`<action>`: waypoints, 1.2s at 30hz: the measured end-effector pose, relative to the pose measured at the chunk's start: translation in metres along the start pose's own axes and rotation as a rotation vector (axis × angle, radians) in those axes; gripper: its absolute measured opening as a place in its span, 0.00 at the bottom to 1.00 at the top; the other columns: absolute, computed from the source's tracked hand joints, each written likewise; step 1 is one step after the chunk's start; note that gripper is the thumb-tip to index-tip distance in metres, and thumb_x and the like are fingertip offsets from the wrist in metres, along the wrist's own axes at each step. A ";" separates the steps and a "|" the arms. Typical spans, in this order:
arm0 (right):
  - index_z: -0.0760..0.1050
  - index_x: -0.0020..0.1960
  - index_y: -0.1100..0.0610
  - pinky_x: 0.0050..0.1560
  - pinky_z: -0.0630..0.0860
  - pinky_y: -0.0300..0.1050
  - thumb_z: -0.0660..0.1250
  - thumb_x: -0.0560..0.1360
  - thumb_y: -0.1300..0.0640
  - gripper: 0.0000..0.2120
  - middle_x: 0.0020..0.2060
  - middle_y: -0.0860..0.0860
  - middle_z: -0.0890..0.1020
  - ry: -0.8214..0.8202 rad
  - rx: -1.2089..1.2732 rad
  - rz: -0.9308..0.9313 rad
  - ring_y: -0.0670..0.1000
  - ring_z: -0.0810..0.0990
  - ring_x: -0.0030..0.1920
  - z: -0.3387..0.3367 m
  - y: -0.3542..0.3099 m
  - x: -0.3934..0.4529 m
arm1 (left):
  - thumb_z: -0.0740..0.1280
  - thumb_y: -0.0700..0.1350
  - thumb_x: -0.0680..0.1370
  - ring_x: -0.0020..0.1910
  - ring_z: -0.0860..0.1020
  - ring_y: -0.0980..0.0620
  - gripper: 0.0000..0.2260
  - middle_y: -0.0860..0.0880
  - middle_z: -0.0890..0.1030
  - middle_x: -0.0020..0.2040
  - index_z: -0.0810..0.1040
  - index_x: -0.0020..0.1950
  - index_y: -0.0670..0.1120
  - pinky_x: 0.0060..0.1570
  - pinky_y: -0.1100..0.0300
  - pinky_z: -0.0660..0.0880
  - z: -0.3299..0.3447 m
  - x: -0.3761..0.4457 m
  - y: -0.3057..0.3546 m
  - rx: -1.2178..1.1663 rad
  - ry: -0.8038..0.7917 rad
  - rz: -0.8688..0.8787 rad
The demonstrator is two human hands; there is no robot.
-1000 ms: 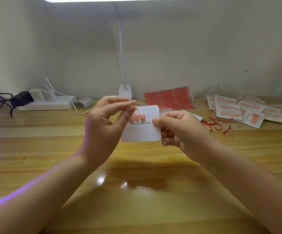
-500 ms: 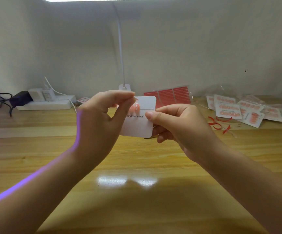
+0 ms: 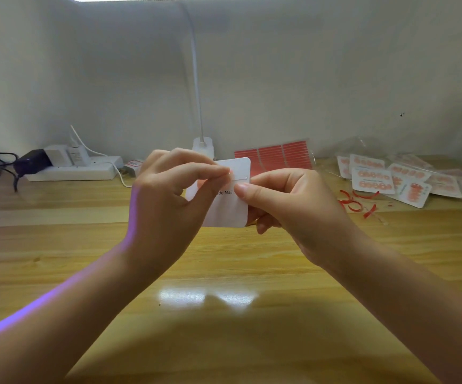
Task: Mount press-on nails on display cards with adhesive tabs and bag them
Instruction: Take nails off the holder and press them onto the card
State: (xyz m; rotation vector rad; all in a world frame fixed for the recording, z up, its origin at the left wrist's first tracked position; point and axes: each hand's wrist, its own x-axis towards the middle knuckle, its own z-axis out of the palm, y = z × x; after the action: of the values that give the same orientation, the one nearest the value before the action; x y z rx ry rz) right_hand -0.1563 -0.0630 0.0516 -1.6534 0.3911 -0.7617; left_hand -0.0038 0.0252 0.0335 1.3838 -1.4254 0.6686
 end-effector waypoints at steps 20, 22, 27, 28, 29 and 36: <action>0.82 0.42 0.61 0.30 0.76 0.37 0.69 0.75 0.63 0.05 0.29 0.51 0.82 0.036 -0.029 -0.010 0.45 0.79 0.29 -0.001 0.002 0.001 | 0.69 0.45 0.77 0.56 0.76 0.45 0.06 0.46 0.80 0.56 0.84 0.50 0.45 0.57 0.54 0.72 0.002 -0.002 -0.002 -0.055 -0.047 -0.006; 0.82 0.42 0.62 0.30 0.76 0.38 0.69 0.75 0.63 0.05 0.30 0.53 0.82 0.047 -0.035 -0.002 0.46 0.79 0.30 -0.002 0.003 0.002 | 0.69 0.45 0.77 0.61 0.74 0.47 0.08 0.47 0.78 0.60 0.81 0.55 0.45 0.60 0.51 0.72 0.002 -0.002 -0.001 -0.091 -0.043 -0.097; 0.82 0.42 0.62 0.30 0.76 0.38 0.70 0.75 0.62 0.05 0.30 0.53 0.83 0.039 -0.054 -0.031 0.46 0.79 0.30 -0.001 0.004 0.001 | 0.70 0.48 0.76 0.58 0.74 0.45 0.12 0.44 0.79 0.58 0.83 0.55 0.43 0.59 0.61 0.68 0.002 -0.001 0.000 0.043 -0.051 -0.011; 0.83 0.42 0.62 0.30 0.77 0.38 0.70 0.75 0.61 0.05 0.30 0.52 0.83 0.034 -0.055 -0.035 0.46 0.80 0.30 -0.001 0.004 0.001 | 0.72 0.47 0.75 0.56 0.75 0.44 0.11 0.44 0.79 0.57 0.83 0.53 0.43 0.57 0.59 0.68 0.002 -0.001 0.000 0.066 -0.044 0.013; 0.83 0.43 0.62 0.30 0.77 0.38 0.70 0.75 0.61 0.05 0.31 0.52 0.83 0.031 -0.057 -0.038 0.46 0.80 0.30 -0.001 0.004 0.001 | 0.73 0.46 0.75 0.55 0.75 0.43 0.10 0.44 0.80 0.55 0.84 0.52 0.43 0.56 0.58 0.69 0.003 -0.002 -0.001 0.084 -0.034 0.032; 0.82 0.44 0.64 0.30 0.76 0.37 0.68 0.75 0.64 0.05 0.34 0.60 0.84 0.036 -0.078 -0.042 0.46 0.80 0.30 0.000 0.004 0.000 | 0.70 0.43 0.77 0.50 0.77 0.43 0.06 0.48 0.83 0.48 0.85 0.49 0.42 0.52 0.54 0.70 0.003 -0.001 -0.003 0.083 -0.002 0.065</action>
State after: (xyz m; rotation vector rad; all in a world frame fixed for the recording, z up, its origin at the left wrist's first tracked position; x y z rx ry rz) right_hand -0.1555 -0.0644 0.0480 -1.7278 0.4167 -0.8174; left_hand -0.0023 0.0224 0.0313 1.4074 -1.4636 0.7753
